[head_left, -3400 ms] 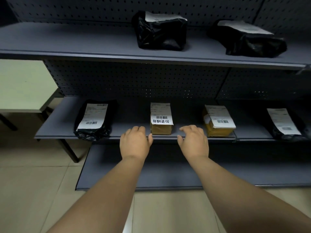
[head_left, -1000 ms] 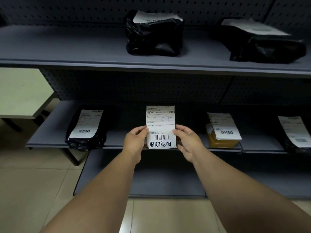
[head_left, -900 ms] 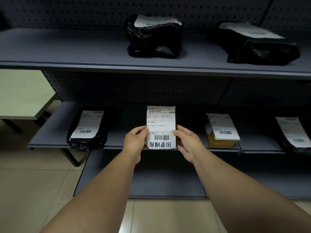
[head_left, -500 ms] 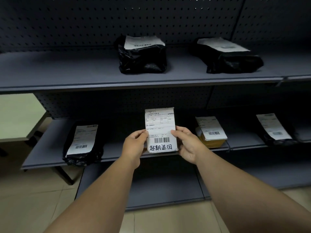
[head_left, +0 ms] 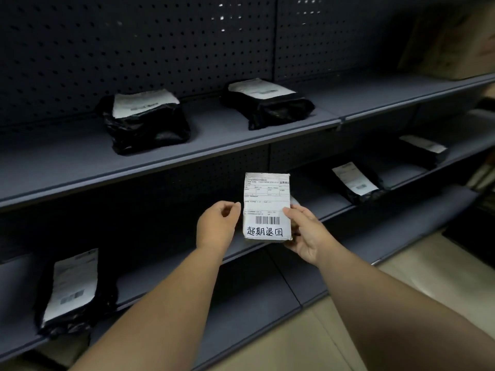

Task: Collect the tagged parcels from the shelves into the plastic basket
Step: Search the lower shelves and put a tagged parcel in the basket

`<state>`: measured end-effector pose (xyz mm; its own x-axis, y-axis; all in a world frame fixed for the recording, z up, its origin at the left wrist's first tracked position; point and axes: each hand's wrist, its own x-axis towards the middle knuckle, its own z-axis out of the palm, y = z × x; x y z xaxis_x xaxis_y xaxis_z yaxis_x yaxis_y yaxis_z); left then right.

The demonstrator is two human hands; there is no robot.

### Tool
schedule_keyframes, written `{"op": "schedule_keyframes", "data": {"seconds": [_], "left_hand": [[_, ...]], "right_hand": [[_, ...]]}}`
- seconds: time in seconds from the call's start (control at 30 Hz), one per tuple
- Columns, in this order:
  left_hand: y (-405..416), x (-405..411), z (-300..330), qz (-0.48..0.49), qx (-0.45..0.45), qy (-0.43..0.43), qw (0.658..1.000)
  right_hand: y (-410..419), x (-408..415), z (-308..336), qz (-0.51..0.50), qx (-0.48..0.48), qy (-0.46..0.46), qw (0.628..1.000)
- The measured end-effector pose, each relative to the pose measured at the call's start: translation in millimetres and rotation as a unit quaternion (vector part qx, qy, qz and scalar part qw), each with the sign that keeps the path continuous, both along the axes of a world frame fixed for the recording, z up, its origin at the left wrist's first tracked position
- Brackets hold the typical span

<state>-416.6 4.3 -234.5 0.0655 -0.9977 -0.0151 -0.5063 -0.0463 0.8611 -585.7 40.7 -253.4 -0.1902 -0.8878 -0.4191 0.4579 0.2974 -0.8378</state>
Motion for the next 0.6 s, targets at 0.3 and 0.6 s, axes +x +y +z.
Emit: {"op": "schedule_keyframes", "data": {"seconds": [0.3,0.6], "left_hand": [[-0.9,-118.9,22.7,-0.150,-0.217,-0.256,0.930],[26.7,-269.9,37.9,-0.298,-0.337,-0.328,0.831]], "right_hand": [[62.0,-112.1,18.6,-0.161,0.000,0.018,0.987],[133.3,-230.3,30.5,-0.299,0.011,0.053,0.953]]}}
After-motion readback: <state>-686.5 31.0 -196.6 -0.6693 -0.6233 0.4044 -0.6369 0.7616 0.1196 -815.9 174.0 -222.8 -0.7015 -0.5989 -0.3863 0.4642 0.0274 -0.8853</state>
